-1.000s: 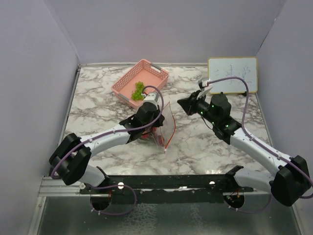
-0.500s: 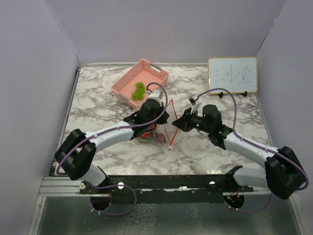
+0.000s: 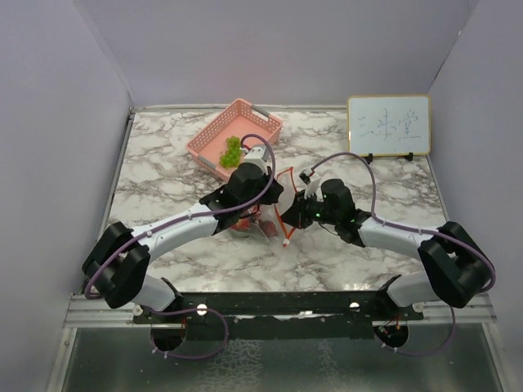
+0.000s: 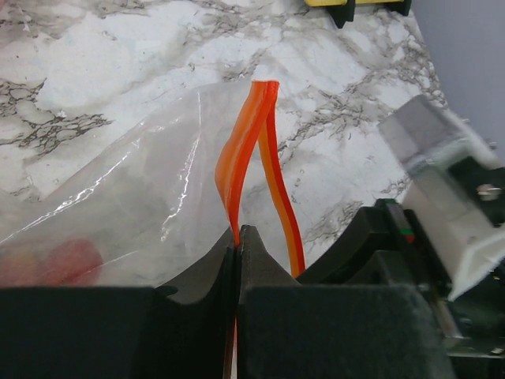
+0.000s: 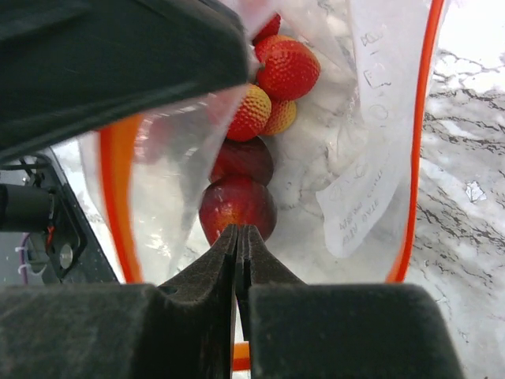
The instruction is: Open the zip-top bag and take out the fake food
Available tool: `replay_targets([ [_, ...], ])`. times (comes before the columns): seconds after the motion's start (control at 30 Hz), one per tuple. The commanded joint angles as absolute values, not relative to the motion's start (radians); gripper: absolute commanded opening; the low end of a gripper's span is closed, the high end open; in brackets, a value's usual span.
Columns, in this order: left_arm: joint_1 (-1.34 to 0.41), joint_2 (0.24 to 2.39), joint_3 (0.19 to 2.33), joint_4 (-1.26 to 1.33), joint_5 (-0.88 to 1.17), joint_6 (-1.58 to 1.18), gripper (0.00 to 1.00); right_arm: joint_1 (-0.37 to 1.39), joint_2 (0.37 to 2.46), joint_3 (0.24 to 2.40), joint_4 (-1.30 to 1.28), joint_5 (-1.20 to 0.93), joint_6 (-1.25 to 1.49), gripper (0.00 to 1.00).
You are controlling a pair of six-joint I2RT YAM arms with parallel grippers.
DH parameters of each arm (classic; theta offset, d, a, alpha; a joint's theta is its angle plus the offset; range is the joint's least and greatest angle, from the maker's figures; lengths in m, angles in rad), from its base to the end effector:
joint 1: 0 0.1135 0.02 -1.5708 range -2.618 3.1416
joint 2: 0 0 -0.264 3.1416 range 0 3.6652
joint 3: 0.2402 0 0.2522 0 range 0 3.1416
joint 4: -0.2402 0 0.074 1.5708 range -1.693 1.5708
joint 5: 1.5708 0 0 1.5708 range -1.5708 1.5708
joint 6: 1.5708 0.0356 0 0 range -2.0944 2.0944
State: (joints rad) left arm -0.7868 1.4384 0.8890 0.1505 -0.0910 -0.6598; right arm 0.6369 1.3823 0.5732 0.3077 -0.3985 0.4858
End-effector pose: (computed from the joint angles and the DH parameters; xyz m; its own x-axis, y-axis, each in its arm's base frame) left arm 0.2327 -0.2287 0.2559 -0.6127 -0.2501 -0.7497 0.3423 0.7710 -0.5369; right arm 0.2142 0.1756 0.1856 -0.7254 -0.0013 -0.6884 -0.5462 0.6097 0.5744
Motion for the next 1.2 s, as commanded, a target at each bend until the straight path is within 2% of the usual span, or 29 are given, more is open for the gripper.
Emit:
replay_targets([
  [0.0,-0.784,1.372,0.882,0.201,-0.069,-0.67,0.0,0.662,1.435,0.604,0.36,-0.393,0.484,0.06],
  [0.17,-0.785,1.363,0.884,0.201,-0.059,-0.667,0.0,0.709,1.462,0.62,0.38,-0.368,0.486,0.12],
  [0.27,-0.785,1.363,0.872,0.21,-0.058,-0.672,0.0,0.734,1.47,0.63,0.393,-0.366,0.49,0.23],
  [0.7,-0.785,1.349,0.861,0.222,-0.047,-0.68,0.0,0.8,1.562,0.678,0.383,-0.311,0.464,0.6],
  [1.03,-0.785,1.326,0.851,0.216,-0.064,-0.676,0.0,0.85,1.636,0.702,0.32,-0.27,0.424,0.71],
  [1.17,-0.785,1.322,0.845,0.22,-0.063,-0.678,0.0,0.854,1.685,0.692,0.351,-0.303,0.439,0.72],
])
